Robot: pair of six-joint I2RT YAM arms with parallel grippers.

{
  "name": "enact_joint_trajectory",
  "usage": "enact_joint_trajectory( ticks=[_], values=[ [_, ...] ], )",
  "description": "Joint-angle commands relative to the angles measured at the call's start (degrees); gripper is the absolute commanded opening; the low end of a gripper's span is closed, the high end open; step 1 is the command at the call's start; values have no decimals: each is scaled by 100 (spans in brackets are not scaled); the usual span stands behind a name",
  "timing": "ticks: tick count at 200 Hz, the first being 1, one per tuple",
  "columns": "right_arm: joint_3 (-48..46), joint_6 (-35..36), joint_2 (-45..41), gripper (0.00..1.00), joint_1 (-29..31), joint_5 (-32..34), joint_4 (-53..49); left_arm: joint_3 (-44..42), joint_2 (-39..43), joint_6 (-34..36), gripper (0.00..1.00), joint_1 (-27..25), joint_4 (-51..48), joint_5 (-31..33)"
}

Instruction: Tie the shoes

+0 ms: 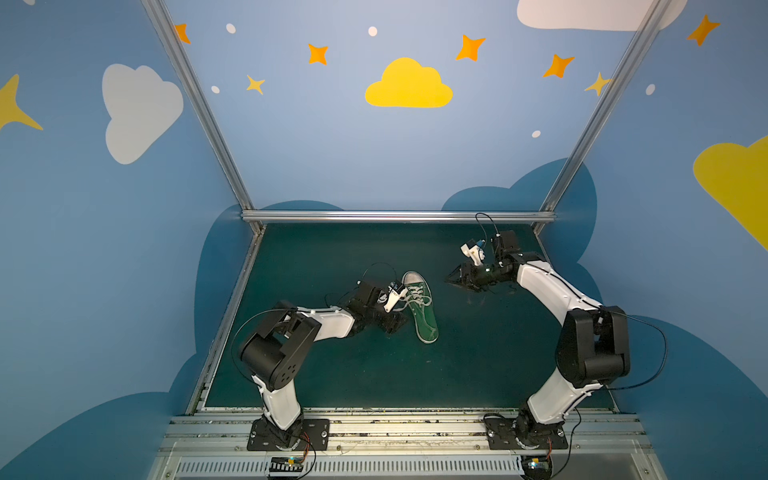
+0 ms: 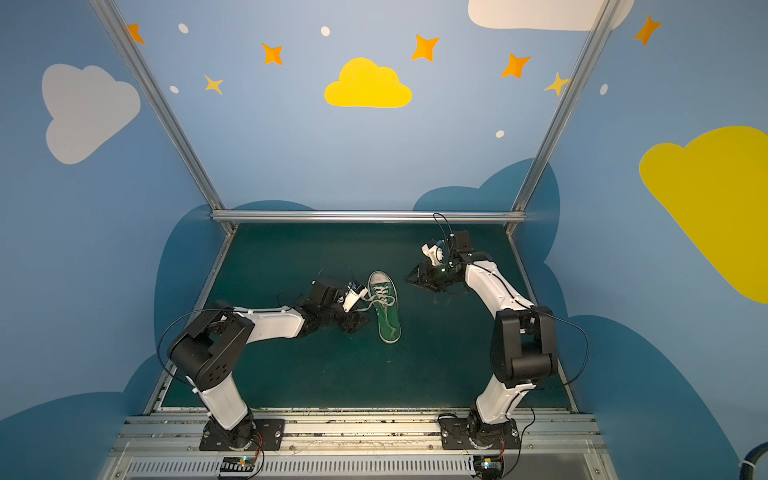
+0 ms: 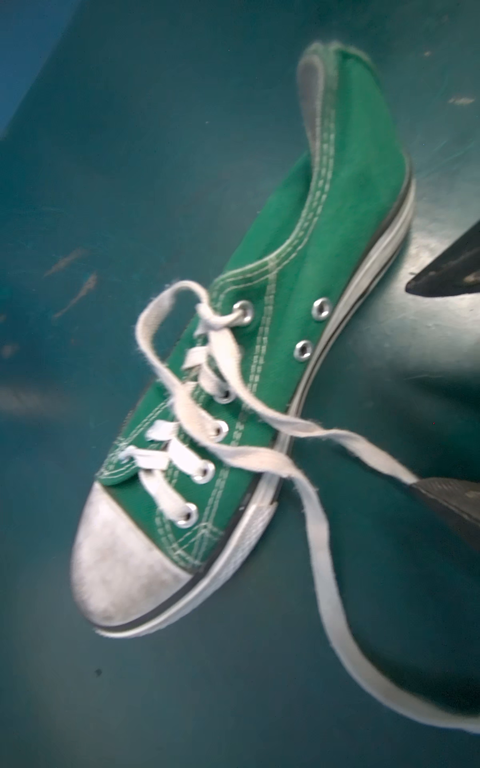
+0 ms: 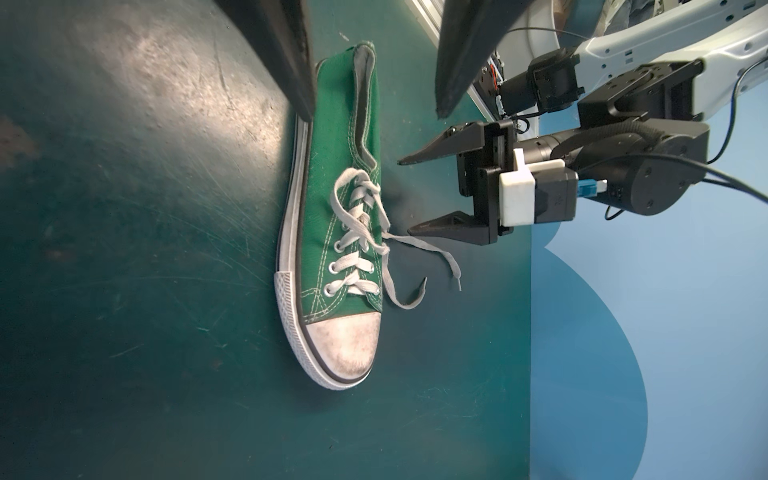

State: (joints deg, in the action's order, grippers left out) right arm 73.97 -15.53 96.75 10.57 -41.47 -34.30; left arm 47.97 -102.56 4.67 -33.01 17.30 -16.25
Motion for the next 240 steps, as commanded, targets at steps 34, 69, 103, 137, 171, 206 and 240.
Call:
enact_joint_trajectory(
  ticks=[34, 69, 103, 137, 171, 206, 240],
  values=[
    [-160, 134, -244, 45, -131, -194, -137, 253, -360, 52, 66, 6, 241, 169],
    [-241, 147, -306, 44, -176, -212, -153, 273, -488, 122, 63, 6, 409, 185],
    [-284, 149, -306, 44, -204, -263, -159, 368, -639, 178, 61, 17, 337, 199],
    [-287, 167, -315, 43, -222, -274, -199, 486, -719, 378, 58, 15, 56, 249],
    [-296, 173, -323, 42, -230, -297, -224, 521, -735, 569, 48, 17, -183, 496],
    [-331, 178, -392, 42, -238, -267, -230, 370, -604, 599, 37, 5, -269, 553],
    [-323, 169, -385, 41, -240, -299, -235, 327, -607, 595, 30, -20, -297, 552]
  ],
)
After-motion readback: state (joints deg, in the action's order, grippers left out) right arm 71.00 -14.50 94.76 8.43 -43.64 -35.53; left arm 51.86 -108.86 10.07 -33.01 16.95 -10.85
